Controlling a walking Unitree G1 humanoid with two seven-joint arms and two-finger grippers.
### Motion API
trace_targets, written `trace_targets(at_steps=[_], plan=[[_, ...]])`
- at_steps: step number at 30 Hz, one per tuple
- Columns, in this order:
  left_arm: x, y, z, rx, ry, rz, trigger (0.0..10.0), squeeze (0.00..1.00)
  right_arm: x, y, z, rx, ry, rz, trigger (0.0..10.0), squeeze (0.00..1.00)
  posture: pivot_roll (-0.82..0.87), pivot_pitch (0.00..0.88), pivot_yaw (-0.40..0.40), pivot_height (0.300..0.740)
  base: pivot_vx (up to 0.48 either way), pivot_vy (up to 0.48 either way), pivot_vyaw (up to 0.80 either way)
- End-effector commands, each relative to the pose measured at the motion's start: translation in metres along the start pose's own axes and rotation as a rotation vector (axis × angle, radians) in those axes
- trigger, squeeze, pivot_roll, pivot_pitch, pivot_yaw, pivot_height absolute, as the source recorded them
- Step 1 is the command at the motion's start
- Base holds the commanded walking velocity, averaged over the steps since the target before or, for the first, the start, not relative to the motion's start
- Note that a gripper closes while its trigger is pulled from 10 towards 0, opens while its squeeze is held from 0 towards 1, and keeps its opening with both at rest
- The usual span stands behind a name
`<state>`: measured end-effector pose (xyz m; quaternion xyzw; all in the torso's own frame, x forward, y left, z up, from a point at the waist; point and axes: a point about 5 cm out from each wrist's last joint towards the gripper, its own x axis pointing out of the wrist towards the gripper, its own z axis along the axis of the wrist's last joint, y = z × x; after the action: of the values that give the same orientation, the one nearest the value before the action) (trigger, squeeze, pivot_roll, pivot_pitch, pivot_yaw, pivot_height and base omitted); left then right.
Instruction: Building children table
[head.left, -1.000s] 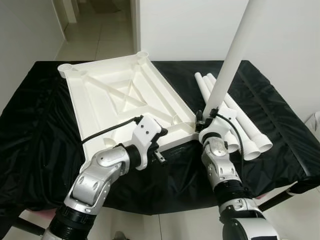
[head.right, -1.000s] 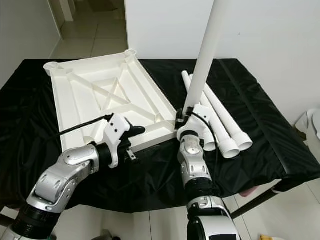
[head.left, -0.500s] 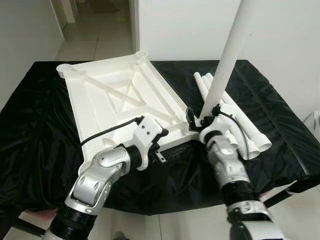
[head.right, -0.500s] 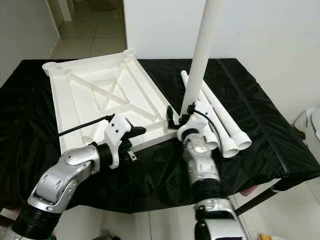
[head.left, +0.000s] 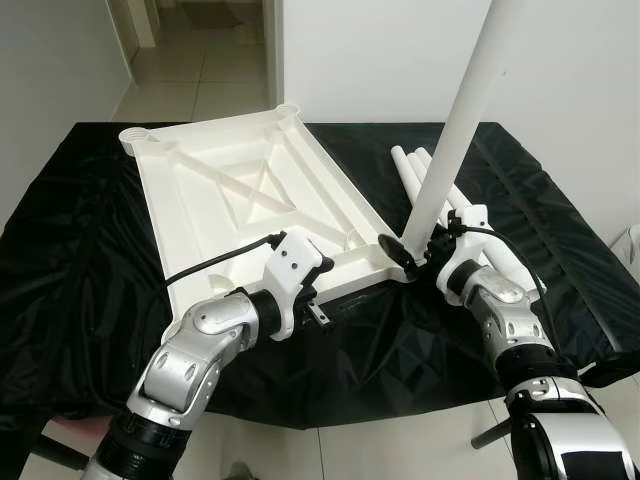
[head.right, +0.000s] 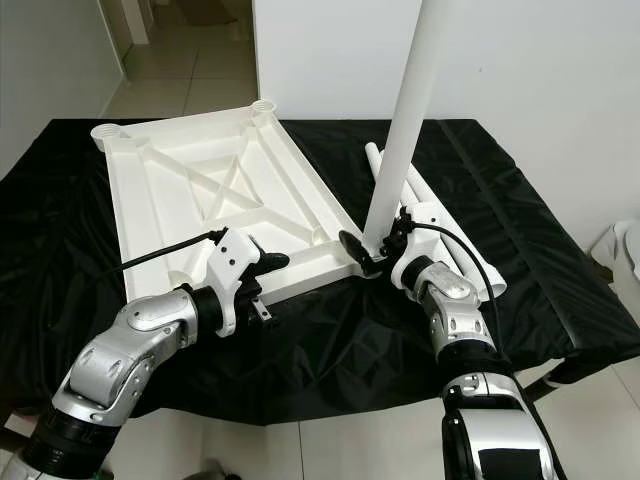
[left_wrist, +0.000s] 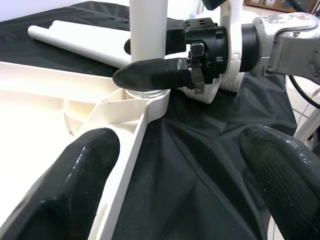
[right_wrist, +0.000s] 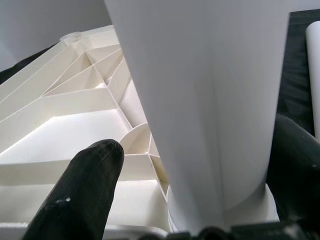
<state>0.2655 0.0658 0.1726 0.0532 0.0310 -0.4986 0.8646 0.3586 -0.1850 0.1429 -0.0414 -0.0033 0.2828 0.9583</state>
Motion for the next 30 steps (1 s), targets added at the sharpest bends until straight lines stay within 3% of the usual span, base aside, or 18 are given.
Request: trace_targets(at_steps=[1, 5, 6, 8, 22, 23, 24, 25, 30], plan=[[0.001, -0.001, 0.000, 0.004, 0.005, -0.004, 10.0, 0.00, 0.001, -0.001, 0.002, -0.005, 0.003, 0.023, 10.0, 0.00, -0.03, 0.000, -0.002, 0.740, 0.000, 0.000, 0.00], [0.001, -0.001, 0.000, 0.004, 0.005, -0.004, 10.0, 0.00, 0.002, -0.002, 0.001, -0.008, 0.017, 0.028, 10.0, 0.00, -0.02, 0.000, -0.001, 0.740, 0.000, 0.000, 0.00], [0.000, 0.000, 0.000, 0.004, 0.005, -0.003, 10.0, 0.00, 0.003, -0.003, 0.001, -0.017, 0.027, 0.042, 0.2, 0.00, -0.02, 0.000, 0.000, 0.740, 0.000, 0.000, 0.00], [0.000, -0.001, 0.000, 0.004, 0.005, -0.002, 10.0, 0.00, 0.005, -0.003, 0.000, -0.017, 0.035, 0.051, 0.0, 0.00, -0.01, 0.000, 0.001, 0.740, 0.000, 0.000, 0.00], [-0.003, 0.000, 0.001, -0.003, 0.008, 0.013, 10.0, 0.00, 0.005, 0.000, -0.009, 0.032, 0.062, 0.085, 0.0, 0.00, -0.01, 0.002, 0.007, 0.740, 0.000, 0.000, 0.00], [-0.003, 0.000, 0.001, -0.005, 0.007, 0.014, 10.0, 0.00, 0.004, -0.001, -0.011, 0.040, 0.069, 0.060, 1.7, 0.00, -0.02, 0.008, 0.010, 0.740, 0.000, 0.000, 0.00], [-0.003, 0.000, 0.001, -0.005, 0.007, 0.014, 10.0, 0.00, 0.004, -0.001, -0.011, 0.040, 0.069, 0.060, 1.7, 0.00, -0.02, 0.008, 0.010, 0.740, 0.000, 0.000, 0.00], [-0.003, 0.000, 0.001, -0.006, 0.006, 0.015, 10.0, 0.00, 0.003, -0.001, -0.013, 0.049, 0.070, 0.042, 10.0, 0.00, -0.02, 0.011, 0.009, 0.740, 0.000, 0.000, 0.00], [-0.003, 0.001, 0.001, -0.010, 0.003, 0.018, 10.0, 0.00, 0.003, 0.000, -0.013, 0.068, 0.039, -0.066, 10.0, 0.00, -0.02, 0.021, 0.009, 0.740, 0.000, 0.000, 0.00]])
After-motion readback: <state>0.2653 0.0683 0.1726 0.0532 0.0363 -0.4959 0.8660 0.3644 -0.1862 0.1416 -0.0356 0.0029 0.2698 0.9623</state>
